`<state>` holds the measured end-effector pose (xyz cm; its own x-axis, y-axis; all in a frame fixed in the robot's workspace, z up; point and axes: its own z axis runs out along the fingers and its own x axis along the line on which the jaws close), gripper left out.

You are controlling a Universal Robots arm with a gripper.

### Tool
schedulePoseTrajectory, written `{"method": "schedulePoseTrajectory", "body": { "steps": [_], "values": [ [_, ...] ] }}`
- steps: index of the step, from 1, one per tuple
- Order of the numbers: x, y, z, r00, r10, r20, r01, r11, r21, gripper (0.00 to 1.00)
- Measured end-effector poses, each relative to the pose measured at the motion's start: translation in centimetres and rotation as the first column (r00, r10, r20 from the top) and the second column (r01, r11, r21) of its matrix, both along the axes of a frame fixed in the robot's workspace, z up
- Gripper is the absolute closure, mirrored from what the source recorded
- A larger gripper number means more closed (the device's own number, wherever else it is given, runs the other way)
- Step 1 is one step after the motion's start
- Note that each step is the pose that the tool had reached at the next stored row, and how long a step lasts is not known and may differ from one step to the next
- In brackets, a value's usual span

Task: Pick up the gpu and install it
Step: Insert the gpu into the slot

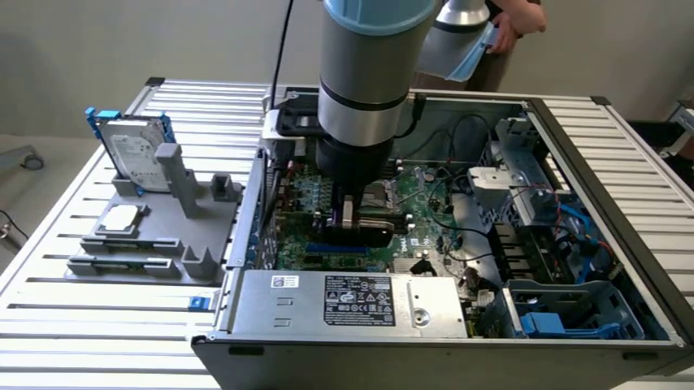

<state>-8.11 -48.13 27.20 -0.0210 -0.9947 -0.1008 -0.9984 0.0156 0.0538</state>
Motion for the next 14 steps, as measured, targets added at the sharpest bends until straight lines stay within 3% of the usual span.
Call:
{"method": "schedulePoseTrajectory", "body": {
  "steps": [14],
  "values": [
    [0.0, 0.0, -0.44, 0.9999, 0.012, -0.0062, -0.012, 0.9999, -0.0004, 0.74]
  ]
}}
